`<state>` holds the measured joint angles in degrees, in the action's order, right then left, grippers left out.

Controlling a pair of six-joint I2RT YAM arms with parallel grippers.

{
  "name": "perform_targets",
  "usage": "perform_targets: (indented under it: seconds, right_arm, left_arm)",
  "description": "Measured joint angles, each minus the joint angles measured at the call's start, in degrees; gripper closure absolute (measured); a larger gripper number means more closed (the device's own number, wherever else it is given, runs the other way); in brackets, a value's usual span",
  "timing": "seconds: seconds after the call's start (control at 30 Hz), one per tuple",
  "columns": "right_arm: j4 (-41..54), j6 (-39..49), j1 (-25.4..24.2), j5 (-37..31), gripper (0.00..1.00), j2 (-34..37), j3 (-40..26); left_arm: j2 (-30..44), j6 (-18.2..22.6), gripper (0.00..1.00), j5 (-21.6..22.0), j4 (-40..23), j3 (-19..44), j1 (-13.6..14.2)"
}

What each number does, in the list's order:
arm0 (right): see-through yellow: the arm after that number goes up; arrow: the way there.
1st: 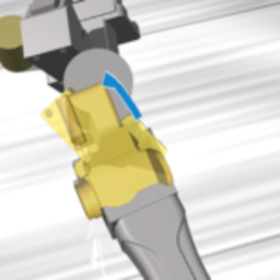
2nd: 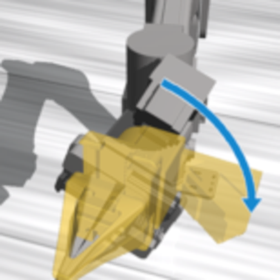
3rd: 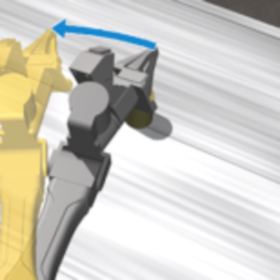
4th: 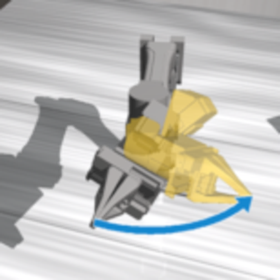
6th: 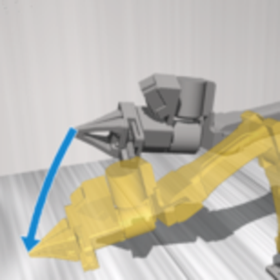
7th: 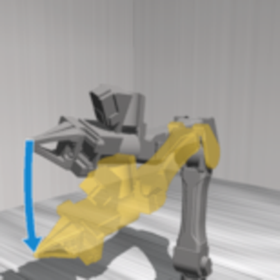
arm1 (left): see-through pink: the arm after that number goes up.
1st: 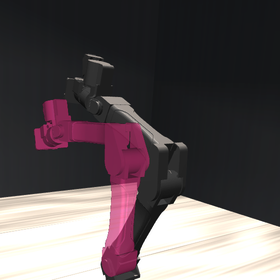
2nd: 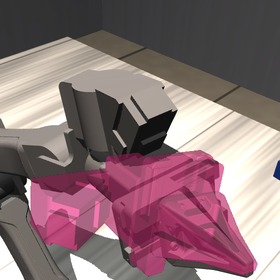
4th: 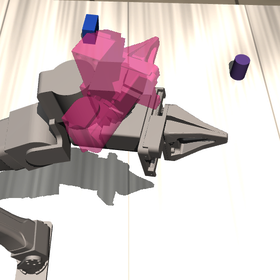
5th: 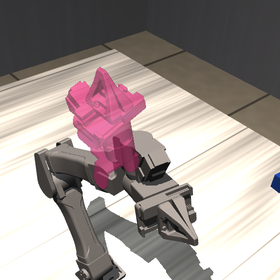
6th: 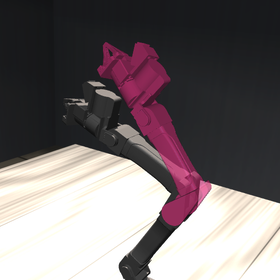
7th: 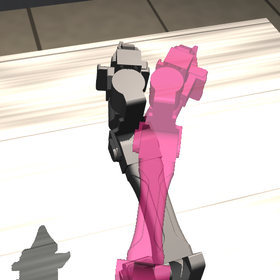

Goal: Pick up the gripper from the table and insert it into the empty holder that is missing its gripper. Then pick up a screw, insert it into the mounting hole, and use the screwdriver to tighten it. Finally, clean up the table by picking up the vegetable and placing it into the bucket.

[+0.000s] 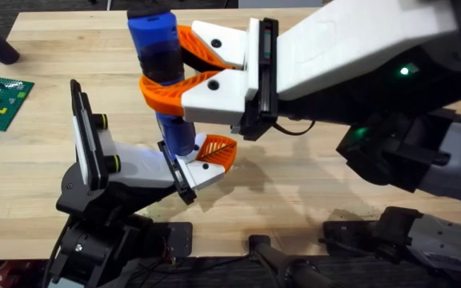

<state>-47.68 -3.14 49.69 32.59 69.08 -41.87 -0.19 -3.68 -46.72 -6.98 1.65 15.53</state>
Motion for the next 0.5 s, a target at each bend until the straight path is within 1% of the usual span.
perform_targets:
  seconds: [0.5]
  right_arm:
    - [0.0,1.2,0.0,-0.3,0.931,0.0,0.0]
  left_arm:
    - [0.2,-0.2,0.987,-0.1,0.3,0.0,0.0]
